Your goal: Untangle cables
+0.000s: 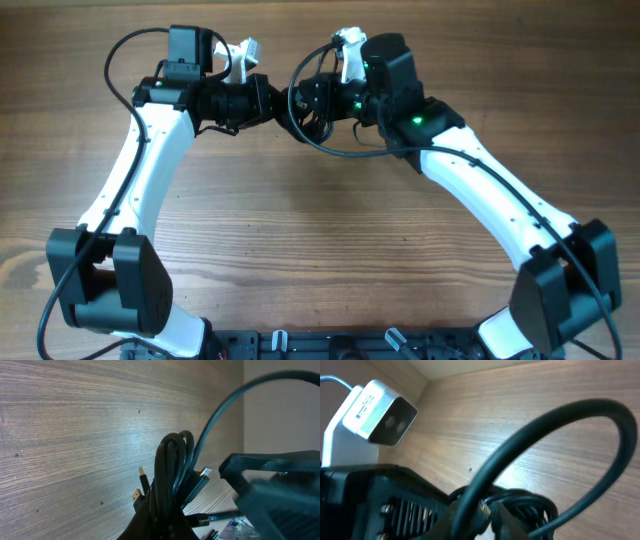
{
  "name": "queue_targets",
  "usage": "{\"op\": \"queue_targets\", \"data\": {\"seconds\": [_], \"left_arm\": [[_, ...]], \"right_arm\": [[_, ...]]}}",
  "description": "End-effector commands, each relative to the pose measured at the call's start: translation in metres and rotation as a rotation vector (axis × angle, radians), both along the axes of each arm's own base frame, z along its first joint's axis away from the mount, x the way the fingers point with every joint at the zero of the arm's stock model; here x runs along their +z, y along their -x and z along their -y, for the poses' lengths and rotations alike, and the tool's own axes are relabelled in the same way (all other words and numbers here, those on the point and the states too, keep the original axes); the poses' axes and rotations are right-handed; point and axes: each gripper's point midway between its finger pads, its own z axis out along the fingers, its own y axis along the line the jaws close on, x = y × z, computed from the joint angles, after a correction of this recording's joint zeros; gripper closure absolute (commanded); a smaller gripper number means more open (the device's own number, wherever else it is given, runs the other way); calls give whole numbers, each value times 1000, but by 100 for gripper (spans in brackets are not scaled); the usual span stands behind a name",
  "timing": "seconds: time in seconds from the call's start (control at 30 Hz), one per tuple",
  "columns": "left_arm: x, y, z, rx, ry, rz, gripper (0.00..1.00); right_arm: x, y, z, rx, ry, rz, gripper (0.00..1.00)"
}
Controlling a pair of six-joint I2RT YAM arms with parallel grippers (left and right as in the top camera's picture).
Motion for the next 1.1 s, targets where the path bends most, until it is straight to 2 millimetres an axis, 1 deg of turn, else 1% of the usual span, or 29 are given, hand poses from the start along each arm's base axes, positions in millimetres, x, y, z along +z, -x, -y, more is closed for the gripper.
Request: {"op": "queue_targets", "data": {"seconds": [0.0, 0.03, 0.13, 0.2, 0.23, 0.3, 0.4, 0.43, 0.5, 0.67, 0.83, 0.93, 1.0, 1.07], "left_arm": [[7, 2, 3, -19, 32, 4, 96], [7, 2, 3, -19, 32, 4, 96], [6, 3, 3, -16, 34, 0, 96], [6, 3, 3, -8, 37, -9, 96], [6, 2, 3, 1, 41, -19, 96], [6, 2, 3, 15, 47, -36, 96], [7, 2, 3, 36, 58, -61, 96], [7, 2, 3, 43, 61, -70, 96], [7, 2, 3, 48, 64, -76, 96], [10, 4, 6, 32, 92, -78, 96], [25, 5, 16, -19, 172, -49, 96], [27, 3, 17, 5, 192, -73, 96], [28, 2, 18, 15, 202, -83, 96], [30, 1, 18, 23, 212, -94, 96]], "right_arm": [[15, -11, 5, -32, -21, 49, 90], [24, -14, 10, -41, -31, 67, 96], [48, -19, 29, -80, -53, 113, 96], [72, -20, 49, -116, -72, 154, 96], [86, -19, 59, -129, -81, 180, 96], [108, -12, 72, -126, -92, 229, 96], [122, 0, 79, -125, -88, 248, 96], [121, 3, 78, -120, -82, 239, 96], [111, 8, 75, -109, -64, 204, 96], [68, 10, 61, -76, -7, 88, 96], [23, 10, 31, -18, 33, 0, 96], [-3, 16, 11, 17, 50, -57, 96], [-19, 19, 1, 10, 58, -109, 96], [-30, 21, -5, -5, 65, -140, 96]]}}
